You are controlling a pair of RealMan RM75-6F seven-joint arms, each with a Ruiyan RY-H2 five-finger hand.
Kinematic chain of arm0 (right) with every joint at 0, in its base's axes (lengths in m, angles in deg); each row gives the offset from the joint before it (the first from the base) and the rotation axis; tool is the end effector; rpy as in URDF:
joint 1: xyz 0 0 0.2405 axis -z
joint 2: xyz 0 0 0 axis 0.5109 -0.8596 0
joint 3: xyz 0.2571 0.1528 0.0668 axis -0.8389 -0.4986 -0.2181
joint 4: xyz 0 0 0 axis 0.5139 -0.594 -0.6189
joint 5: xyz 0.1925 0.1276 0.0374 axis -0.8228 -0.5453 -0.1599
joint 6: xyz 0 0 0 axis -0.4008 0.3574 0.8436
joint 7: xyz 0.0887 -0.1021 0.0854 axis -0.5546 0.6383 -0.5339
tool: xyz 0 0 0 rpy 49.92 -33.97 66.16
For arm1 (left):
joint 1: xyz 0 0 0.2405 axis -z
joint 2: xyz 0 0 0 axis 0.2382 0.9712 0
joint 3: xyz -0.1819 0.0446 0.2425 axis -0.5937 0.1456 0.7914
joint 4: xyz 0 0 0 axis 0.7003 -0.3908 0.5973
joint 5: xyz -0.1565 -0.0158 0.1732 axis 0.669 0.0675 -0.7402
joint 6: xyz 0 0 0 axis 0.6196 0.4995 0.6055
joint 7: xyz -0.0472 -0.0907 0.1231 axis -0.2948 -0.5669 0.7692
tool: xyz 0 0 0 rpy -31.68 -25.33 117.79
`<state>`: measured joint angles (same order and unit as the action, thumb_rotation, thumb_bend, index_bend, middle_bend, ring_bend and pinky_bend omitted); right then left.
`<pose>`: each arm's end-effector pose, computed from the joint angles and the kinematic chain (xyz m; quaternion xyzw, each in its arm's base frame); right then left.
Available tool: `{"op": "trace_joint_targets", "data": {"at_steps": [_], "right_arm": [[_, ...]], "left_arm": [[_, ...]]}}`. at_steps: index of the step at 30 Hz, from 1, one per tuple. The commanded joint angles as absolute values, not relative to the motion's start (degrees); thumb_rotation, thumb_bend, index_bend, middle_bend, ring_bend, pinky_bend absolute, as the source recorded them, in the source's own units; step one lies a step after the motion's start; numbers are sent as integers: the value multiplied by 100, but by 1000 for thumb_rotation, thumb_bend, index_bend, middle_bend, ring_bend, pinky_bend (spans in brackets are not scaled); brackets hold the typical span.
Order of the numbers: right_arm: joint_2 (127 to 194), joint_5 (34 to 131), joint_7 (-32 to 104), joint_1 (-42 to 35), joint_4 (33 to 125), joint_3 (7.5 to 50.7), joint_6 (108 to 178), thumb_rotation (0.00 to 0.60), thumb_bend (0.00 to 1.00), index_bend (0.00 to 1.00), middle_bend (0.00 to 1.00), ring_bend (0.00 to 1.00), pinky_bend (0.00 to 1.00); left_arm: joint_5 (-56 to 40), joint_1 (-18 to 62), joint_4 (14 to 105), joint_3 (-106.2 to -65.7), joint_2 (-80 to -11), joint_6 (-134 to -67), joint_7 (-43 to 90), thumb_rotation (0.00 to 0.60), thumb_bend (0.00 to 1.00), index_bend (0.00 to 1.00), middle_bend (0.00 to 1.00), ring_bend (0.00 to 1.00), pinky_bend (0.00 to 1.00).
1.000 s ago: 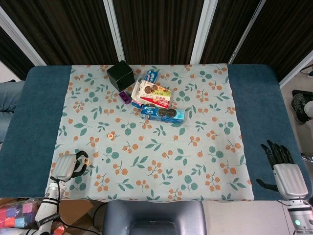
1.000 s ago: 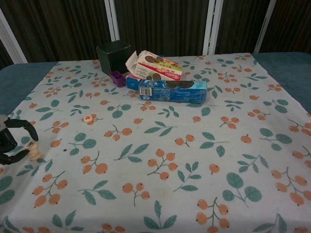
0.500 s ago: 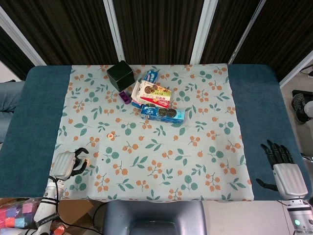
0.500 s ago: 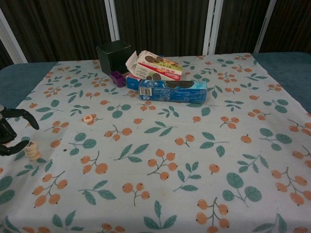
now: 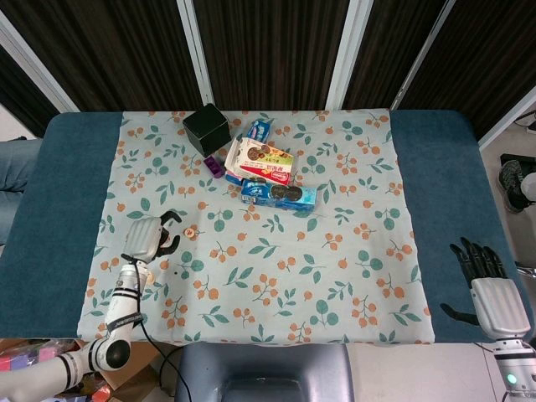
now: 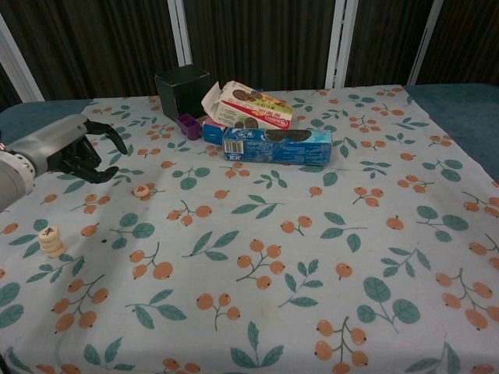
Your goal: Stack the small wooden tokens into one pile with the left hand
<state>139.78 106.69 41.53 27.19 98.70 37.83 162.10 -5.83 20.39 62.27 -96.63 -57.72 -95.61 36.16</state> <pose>-0.3667 -0.1882 0.1578 0.6179 -0.3865 0.3493 0.5889 -0.2405 0.4108 -0.0357 -0.5919 -0.4885 -0.4143 0.4892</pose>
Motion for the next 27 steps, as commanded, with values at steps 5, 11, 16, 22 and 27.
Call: {"op": "trace_joint_targets", "data": {"at_steps": [5, 11, 16, 22, 27], "right_arm": [[13962, 10655, 4103, 2713, 9867, 3774, 16197, 600, 148, 0, 0, 0, 0], [13934, 10662, 4018, 2721, 9850, 3768, 16215, 600, 147, 0, 0, 0, 0], [13922, 10694, 3991, 2730, 9853, 3778, 16240, 600, 148, 0, 0, 0, 0], [13909, 10708, 3948, 2747, 9845, 3776, 16275, 600, 148, 0, 0, 0, 0], [13904, 10712, 3935, 2751, 9841, 3773, 16285, 600, 147, 0, 0, 0, 0]], "left_arm": [[-83, 2512, 5323, -9754, -6390, -9134, 3893, 600, 416, 374, 1000, 1000, 1000], [-8, 2597, 5053, -9646, -6562, -9082, 3997, 600, 417, 360, 1000, 1000, 1000], [28, 2639, 4887, -9621, -6659, -9036, 3963, 600, 417, 356, 1000, 1000, 1000], [60, 2669, 4678, -9575, -6757, -8979, 3950, 600, 416, 370, 1000, 1000, 1000], [75, 2689, 4545, -9559, -6815, -8943, 3933, 600, 417, 379, 1000, 1000, 1000]]}}
